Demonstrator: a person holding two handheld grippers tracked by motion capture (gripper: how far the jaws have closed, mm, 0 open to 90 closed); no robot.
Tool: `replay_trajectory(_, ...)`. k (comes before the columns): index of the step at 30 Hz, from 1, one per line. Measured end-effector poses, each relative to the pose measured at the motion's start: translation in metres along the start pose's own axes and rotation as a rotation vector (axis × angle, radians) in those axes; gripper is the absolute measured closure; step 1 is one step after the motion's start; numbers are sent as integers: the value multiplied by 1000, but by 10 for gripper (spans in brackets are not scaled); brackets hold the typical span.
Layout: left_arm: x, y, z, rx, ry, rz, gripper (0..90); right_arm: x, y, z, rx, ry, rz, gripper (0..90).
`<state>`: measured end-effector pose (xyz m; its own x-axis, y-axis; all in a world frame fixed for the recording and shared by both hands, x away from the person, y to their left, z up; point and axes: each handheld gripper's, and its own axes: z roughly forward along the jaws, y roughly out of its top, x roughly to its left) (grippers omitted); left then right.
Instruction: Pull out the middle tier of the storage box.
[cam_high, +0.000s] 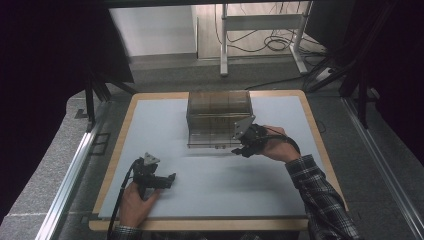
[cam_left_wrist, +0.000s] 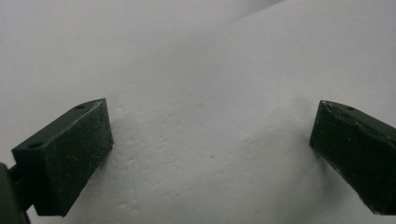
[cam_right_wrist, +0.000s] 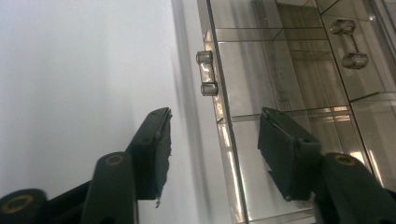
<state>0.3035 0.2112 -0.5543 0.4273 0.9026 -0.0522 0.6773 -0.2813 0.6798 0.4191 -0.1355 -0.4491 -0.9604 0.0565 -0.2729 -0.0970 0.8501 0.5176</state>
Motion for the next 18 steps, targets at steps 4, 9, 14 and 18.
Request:
replay_trajectory(4, 0, 0, 0, 0, 0, 0, 0, 8, -5, -4, -24, -23, 35, 360)
replay_trajectory(9, 0, 0, 0, 0, 0, 0, 0, 22, -11, -6, -44, -61, 74, 288)
replay_trajectory(14, 0, 0, 0, -4, 1, -5, 0, 35, -20, -5, -79, -49, 139, 241)
replay_trajectory(18, -1, 0, 0, -4, 0, -9, 0, 46, -28, -1, -92, -26, 190, 204)
